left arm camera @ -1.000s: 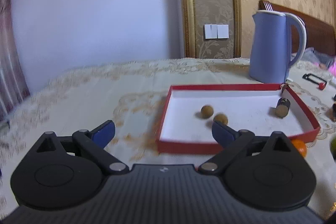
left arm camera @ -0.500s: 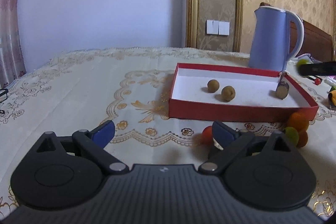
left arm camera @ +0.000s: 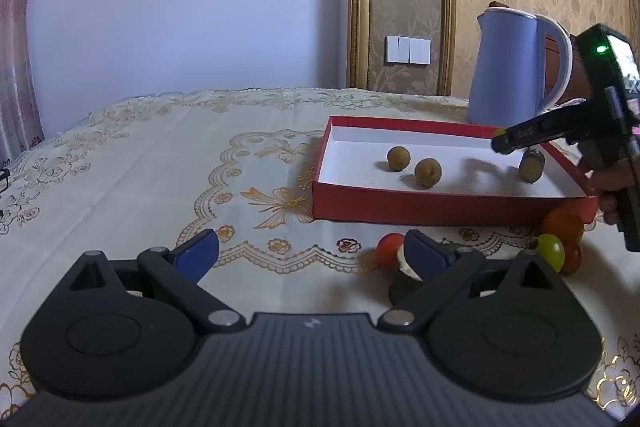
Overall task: Organize fruits
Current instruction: 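Lower the green tomato into the tray and open the right tool, then grasp the white-topped cut log piece with the left tool and lift it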
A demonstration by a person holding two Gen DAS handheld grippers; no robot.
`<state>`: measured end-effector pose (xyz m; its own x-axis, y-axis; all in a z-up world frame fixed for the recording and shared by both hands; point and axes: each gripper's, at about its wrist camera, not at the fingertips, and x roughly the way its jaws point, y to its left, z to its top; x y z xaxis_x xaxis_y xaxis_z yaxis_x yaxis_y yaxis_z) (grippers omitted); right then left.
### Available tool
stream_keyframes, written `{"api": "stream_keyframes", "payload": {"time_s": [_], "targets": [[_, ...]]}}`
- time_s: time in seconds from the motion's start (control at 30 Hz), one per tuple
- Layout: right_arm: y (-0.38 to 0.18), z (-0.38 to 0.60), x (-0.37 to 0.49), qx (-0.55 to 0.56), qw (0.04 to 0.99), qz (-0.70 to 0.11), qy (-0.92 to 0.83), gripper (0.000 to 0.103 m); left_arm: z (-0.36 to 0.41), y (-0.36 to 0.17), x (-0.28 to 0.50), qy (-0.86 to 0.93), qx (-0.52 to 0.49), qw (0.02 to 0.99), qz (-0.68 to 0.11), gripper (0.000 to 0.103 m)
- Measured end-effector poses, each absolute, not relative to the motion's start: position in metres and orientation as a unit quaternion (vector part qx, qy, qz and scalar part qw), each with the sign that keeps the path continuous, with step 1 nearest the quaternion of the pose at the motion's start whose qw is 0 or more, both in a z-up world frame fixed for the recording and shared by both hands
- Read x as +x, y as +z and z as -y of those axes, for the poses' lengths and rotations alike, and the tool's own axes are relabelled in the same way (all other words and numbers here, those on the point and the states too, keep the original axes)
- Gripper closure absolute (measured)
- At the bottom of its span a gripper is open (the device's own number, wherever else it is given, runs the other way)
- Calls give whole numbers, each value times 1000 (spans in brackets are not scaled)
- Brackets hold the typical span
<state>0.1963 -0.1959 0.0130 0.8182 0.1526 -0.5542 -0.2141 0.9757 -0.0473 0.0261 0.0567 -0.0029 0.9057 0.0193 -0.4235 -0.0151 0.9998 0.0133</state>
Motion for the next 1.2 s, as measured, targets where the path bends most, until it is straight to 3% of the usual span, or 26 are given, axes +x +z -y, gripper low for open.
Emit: {"api": "stream_keyframes", "payload": {"time_s": [0.1,0.27,0.33,0.37,0.53,0.67,0.7,0.77,0.87,0.93,1.0,1.2], "targets": [[8,191,201,-63,948,-299,88,71,-58,-3,25,4,0,977,-215,4],[25,198,158,-65,961,-253,94,70,-57,-2,22,-19,-1,978,-207,4],[32,200,143,-66,963,-241,101,47,-50,-2,22,-24,17,977,-210,4],[35,201,135,-66,965,-233,102,41,-47,-3,21,-23,28,977,-210,4],[44,205,101,-94,973,-191,88,39,-37,-2,16,-31,49,975,-216,6],[54,236,57,-6,984,-150,92,38,-24,0,10,-44,72,972,-218,10],[54,242,46,13,985,-142,94,33,-21,0,10,-47,79,972,-218,11],[48,251,24,43,987,-127,93,25,-13,-1,10,-50,91,970,-222,19],[34,256,6,63,986,-130,89,24,-6,-5,14,-50,98,966,-234,30],[25,258,2,79,983,-140,91,24,-4,-7,20,-53,98,962,-251,48],[19,261,0,94,980,-150,89,24,-5,-10,25,-62,92,957,-267,59],[14,268,-7,96,979,-155,86,24,-11,-11,37,-83,59,952,-287,67]]}}
